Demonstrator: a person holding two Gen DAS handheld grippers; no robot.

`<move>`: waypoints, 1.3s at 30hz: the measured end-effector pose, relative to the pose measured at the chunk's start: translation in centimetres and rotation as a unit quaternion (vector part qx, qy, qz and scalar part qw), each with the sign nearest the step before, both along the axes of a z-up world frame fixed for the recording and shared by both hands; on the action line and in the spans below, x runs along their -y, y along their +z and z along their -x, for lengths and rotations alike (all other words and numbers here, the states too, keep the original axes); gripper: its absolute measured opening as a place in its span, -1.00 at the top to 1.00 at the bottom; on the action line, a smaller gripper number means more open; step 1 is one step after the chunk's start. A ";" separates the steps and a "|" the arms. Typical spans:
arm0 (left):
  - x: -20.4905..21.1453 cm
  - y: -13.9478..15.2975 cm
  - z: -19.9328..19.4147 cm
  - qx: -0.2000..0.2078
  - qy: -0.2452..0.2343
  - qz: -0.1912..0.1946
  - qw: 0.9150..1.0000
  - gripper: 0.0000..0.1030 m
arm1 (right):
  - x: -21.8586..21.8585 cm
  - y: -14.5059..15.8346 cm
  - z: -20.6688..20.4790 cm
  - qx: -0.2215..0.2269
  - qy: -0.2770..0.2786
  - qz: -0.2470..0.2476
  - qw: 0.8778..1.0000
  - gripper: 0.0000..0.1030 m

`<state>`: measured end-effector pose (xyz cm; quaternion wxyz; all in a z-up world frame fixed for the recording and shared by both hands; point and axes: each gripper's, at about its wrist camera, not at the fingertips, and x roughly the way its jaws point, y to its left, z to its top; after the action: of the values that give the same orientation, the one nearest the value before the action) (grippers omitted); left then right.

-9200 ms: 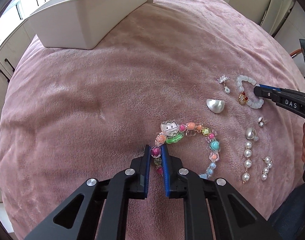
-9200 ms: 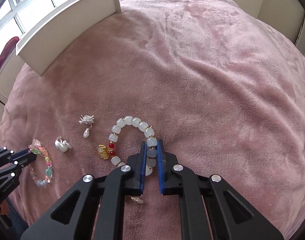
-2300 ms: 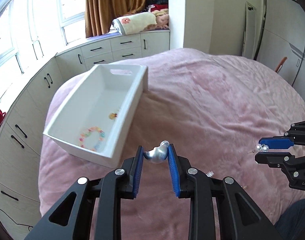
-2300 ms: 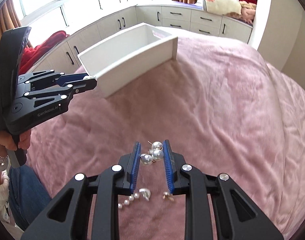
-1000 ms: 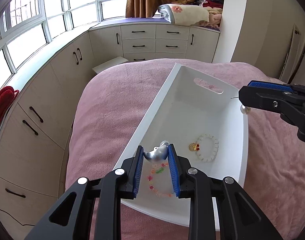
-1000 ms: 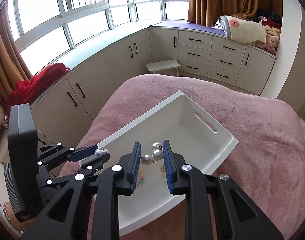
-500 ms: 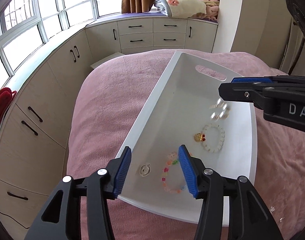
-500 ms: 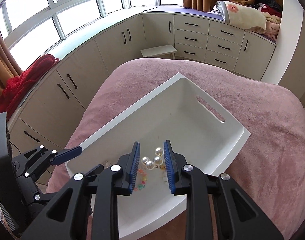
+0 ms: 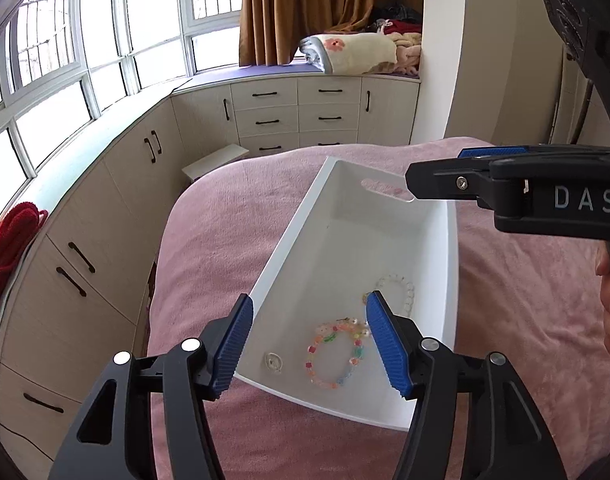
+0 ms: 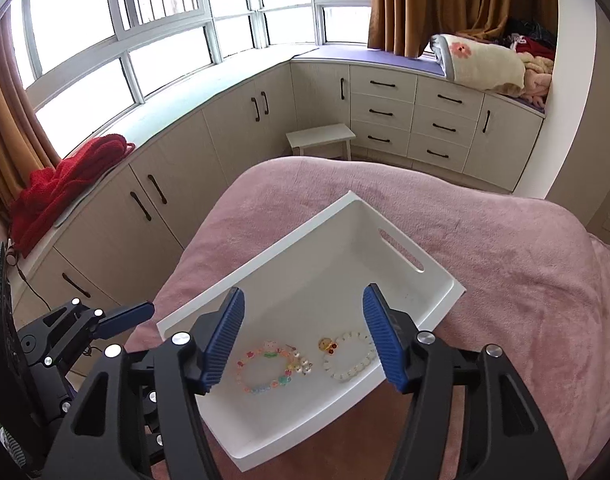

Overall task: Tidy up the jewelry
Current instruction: 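Move both open tools back toward the remaining earrings on the bed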

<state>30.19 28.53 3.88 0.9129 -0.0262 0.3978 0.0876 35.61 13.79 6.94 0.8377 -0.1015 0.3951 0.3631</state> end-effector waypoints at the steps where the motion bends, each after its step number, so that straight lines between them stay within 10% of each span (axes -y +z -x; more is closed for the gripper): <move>1: 0.5 0.6 0.3 0.005 -0.007 -0.003 1.000 -0.27 | 0.7 0.6 0.4 0.007 0.003 -0.004 1.000 -0.38; 16: 10.8 6.3 8.4 0.085 -0.123 -0.010 0.989 -0.70 | 16.8 4.6 8.4 0.088 -0.020 -0.011 0.996 -0.77; 23: 16.3 4.6 11.6 0.091 -0.164 -0.039 0.981 -0.74 | 23.0 1.4 12.8 0.096 -0.023 0.026 0.995 -0.78; 39: 22.0 -4.2 12.2 0.047 -0.238 0.037 0.969 -0.74 | 28.9 -12.4 19.1 0.049 0.070 0.116 0.990 -0.45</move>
<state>17.95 6.51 -0.28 0.9237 0.0319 0.3519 -0.1483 16.47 -15.13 -5.45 0.8111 -0.2434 0.3850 0.3670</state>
